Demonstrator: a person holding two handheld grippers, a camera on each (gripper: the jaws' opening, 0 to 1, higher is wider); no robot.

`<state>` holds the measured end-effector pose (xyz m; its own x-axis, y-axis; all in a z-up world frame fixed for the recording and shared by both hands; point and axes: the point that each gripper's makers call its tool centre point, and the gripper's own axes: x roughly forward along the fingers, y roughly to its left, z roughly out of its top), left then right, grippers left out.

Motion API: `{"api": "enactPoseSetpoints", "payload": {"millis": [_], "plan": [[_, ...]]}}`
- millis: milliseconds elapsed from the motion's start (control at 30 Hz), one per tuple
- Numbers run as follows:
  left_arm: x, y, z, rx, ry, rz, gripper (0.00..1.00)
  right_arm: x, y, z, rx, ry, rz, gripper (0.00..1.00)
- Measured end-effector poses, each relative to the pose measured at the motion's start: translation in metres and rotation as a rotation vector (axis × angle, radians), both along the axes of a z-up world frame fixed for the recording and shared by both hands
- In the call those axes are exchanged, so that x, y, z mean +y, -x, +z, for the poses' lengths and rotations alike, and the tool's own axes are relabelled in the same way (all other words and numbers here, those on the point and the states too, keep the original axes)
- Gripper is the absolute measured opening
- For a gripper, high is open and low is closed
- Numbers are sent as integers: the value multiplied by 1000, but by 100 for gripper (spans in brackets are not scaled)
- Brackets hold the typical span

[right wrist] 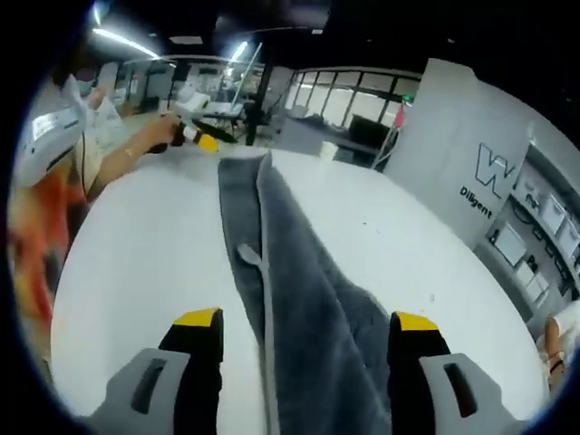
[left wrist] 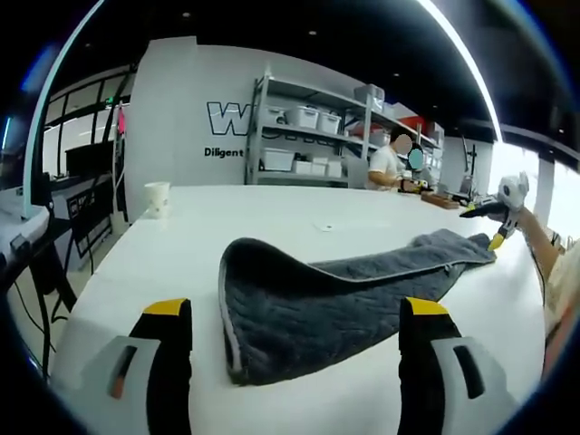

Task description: Open the folded towel by lifting each exposed corner and separating the folded layers until the towel lies flat within the target outline without major curled edges

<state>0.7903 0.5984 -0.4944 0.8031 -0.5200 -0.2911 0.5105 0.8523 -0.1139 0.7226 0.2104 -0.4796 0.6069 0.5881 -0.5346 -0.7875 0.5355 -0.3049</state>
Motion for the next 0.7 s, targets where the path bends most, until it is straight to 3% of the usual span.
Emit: {"api": "enactPoseSetpoints", "payload": {"millis": [333,467,567,700], "plan": [[3,0,0,0,-6,6,93,70,-38,-7,9,9,70,52],[5,0,-2,6,-13,10,93,98,-41,-20,29,48,119,41],[4,1,-3,9,-14,10,93,114,-41,-30,46,72,139,39],[4,1,-4,12,-16,10,93,130,-43,-39,47,97,149,30]]}}
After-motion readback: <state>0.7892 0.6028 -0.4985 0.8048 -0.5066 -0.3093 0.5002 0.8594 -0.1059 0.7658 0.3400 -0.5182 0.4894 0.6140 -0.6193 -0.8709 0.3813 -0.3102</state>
